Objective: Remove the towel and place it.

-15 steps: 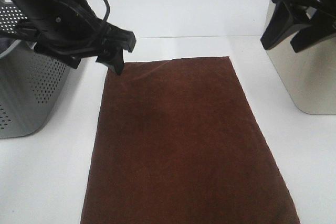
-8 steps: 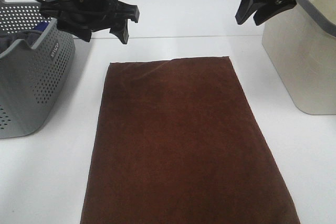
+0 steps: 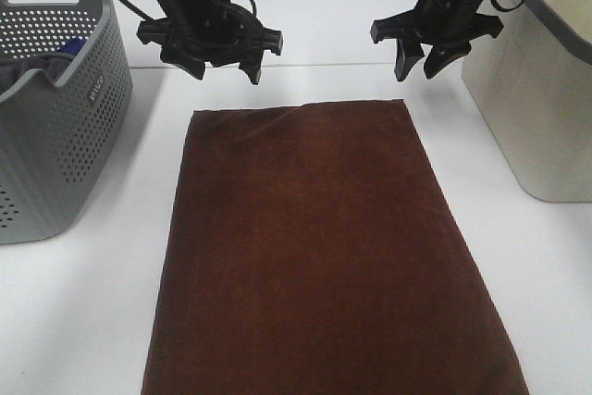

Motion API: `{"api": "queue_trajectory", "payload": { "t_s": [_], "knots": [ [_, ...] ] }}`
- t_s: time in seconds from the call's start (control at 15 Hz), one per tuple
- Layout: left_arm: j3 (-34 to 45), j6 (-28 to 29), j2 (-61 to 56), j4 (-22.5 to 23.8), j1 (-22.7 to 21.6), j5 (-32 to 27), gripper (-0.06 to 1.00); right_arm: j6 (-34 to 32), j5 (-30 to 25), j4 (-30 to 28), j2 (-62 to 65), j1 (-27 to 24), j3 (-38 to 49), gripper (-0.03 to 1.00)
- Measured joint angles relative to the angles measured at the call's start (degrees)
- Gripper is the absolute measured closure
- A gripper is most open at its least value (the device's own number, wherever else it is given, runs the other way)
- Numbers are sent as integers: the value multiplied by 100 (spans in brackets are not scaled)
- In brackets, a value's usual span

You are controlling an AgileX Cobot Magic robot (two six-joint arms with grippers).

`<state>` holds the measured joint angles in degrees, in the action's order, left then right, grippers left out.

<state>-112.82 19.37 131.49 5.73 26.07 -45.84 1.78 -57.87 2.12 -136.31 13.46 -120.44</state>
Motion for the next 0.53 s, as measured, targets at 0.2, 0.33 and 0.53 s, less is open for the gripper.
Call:
{"api": "queue_trajectory", "payload": {
  "t_s": [0.2, 0.33, 0.53],
  "knots": [
    [-40, -23, 120, 6, 0, -57, 23, -23, 201, -29, -556, 0, -413, 43],
    [-52, -109, 120, 29, 0, -57, 23, -69, 286, -40, -848, -6, -647, 39],
    [-52, -166, 120, 57, 0, -74, 23, -97, 292, -69, -1123, -6, -751, 41]
  ]
}}
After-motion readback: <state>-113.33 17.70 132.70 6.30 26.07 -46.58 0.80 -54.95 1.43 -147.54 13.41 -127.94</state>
